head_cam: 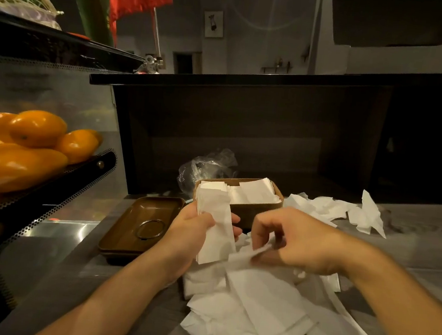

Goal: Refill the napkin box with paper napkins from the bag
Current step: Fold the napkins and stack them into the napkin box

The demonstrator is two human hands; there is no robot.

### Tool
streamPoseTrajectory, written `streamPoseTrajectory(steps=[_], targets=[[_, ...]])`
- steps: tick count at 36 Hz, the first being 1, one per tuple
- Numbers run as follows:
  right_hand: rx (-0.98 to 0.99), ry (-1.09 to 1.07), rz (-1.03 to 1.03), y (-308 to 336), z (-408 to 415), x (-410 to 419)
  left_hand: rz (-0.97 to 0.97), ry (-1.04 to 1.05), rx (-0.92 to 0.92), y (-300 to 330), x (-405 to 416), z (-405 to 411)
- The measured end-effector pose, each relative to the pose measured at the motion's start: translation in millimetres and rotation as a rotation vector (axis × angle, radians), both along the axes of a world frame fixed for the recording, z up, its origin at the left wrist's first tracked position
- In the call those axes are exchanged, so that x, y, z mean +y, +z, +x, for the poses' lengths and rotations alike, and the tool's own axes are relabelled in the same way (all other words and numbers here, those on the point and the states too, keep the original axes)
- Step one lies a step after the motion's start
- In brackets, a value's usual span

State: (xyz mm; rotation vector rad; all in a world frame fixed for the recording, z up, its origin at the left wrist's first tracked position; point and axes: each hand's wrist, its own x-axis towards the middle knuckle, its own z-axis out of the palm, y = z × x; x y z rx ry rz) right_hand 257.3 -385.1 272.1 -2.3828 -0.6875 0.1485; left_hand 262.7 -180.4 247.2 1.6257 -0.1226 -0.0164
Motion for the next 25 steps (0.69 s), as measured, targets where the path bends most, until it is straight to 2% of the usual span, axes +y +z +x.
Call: streamPoseTrajectory(steps=[3,6,12,17,22,25], targets=[[-0.031,-0.053,0.159,4.2,1.9,-10.3,-0.008,-0.011,0.006,0.0,1.2,-1.3],[-0.094,-0.115,0.176,2.0,5.3,-15.2,0.011,-0.017,0.005,-0.8,0.4,-2.2],[-0.118,-0.161,0.371,5.8,6.4,-15.0,-0.027,0.025,0.069,0.9,1.4,-2.4],[0.026,-0.054,0.686,14.9,-2.6,-7.5,-0.091,-0.019,0.088,1.5,0.9,-4.1],[-0.081,-0.23,0.558,-0.5,7.6,9.7,-0.141,-0.113,0.093,4.3,-4.0,-8.9],[-0.12,-0.292,0.552,-8.3,13.0,16.1,-0.128,-0.147,0.101,5.2,-4.0,-9.9]])
